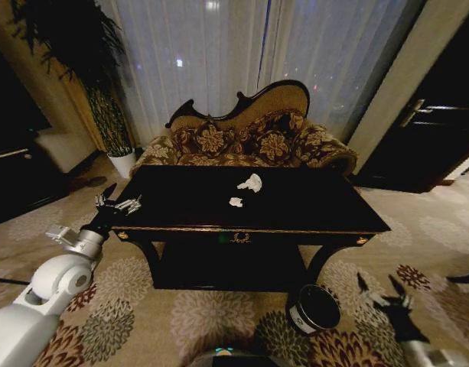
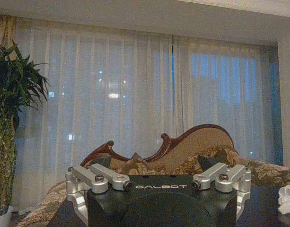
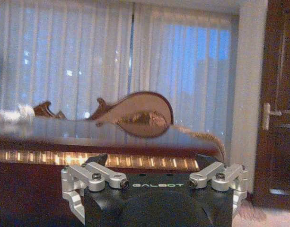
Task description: Move to the front of the table and place the trash on the table into the trash bin.
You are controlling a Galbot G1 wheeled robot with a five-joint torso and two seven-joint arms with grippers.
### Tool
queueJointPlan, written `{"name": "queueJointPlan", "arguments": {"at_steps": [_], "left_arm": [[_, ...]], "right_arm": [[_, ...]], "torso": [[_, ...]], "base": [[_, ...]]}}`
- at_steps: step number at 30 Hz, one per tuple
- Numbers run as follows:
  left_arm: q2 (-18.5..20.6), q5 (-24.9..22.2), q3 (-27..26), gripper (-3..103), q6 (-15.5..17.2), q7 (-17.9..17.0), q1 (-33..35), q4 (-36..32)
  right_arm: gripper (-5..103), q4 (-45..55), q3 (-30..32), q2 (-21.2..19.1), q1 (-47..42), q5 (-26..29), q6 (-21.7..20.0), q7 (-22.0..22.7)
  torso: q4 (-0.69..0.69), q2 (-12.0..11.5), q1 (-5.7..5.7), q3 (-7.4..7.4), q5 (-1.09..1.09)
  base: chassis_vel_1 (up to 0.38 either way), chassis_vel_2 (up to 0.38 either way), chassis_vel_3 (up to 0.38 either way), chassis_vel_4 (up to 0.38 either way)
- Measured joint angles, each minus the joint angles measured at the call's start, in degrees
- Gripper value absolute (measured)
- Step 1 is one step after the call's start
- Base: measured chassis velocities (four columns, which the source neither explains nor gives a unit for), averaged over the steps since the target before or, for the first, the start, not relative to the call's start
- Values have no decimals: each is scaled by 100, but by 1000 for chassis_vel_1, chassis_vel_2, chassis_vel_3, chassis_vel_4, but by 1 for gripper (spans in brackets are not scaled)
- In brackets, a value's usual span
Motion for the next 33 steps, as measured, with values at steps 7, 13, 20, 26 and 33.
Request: {"name": "queueJointPlan", "arguments": {"at_steps": [7, 13, 20, 26, 33], "left_arm": [[0, 0, 0, 100, 0, 0, 0, 0], [0, 0, 0, 100, 0, 0, 0, 0], [0, 0, 0, 100, 0, 0, 0, 0], [0, 0, 0, 100, 0, 0, 0, 0], [0, 0, 0, 100, 0, 0, 0, 0]], "right_arm": [[100, 785, 143, -420, 124, 131, -574, 358], [100, 1446, 44, -965, 360, 468, -1136, 562], [100, 1712, -437, -1495, 628, 290, -1488, 700], [100, 1717, -729, -2048, 957, 273, -1762, 868], [100, 1694, -1156, -2782, 1292, 363, -1968, 930]], "torso": [[2, 0, 0, 0, 0], [0, -1, 1, 0, 0], [1, -1, 1, 0, 0], [1, -1, 0, 0, 1], [0, -1, 1, 0, -1]], "base": [[0, 0, 0, 0], [0, 0, 0, 0], [0, 0, 0, 0], [0, 0, 0, 0], [0, 0, 0, 0]]}}
